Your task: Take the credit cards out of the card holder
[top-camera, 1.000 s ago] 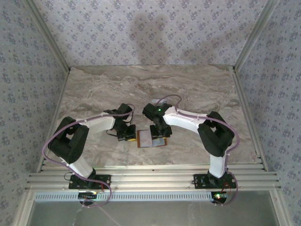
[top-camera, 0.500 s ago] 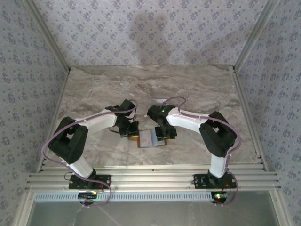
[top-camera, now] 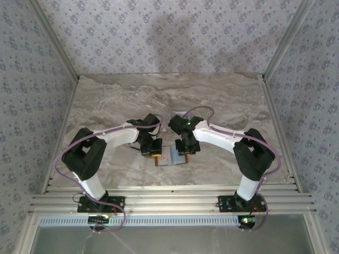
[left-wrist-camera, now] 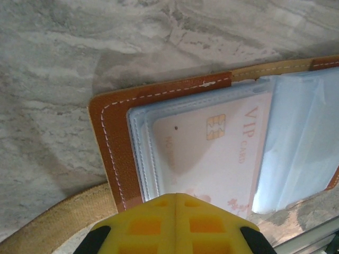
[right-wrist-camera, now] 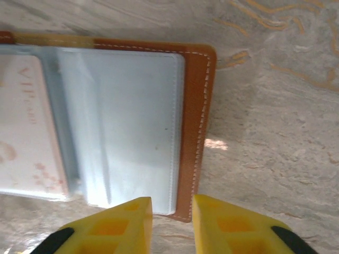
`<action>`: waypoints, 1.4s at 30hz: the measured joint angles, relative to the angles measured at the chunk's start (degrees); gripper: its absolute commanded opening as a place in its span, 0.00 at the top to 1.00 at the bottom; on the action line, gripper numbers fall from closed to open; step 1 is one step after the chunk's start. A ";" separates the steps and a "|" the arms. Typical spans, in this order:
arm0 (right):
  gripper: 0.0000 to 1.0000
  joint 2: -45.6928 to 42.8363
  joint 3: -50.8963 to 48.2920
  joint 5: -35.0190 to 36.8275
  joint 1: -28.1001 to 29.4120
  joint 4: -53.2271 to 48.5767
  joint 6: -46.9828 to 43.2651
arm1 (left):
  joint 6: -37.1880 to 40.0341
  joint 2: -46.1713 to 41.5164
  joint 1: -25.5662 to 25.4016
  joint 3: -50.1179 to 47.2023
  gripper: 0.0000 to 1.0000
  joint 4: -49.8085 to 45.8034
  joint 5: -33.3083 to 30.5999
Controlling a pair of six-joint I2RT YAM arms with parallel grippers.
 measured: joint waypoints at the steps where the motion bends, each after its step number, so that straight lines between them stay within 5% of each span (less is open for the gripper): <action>1: 0.81 -0.33 -0.02 -0.83 -0.07 0.55 -0.20 | 0.02 0.15 0.00 0.00 0.94 0.04 0.00; 20: 0.86 -1.22 -9.84 -22.05 -2.80 27.74 5.77 | -0.02 0.20 0.00 -1.75 0.95 2.19 0.17; 42: 0.76 3.02 -10.97 -23.91 -3.43 32.17 6.84 | -0.02 0.15 0.00 -1.79 0.95 2.21 0.15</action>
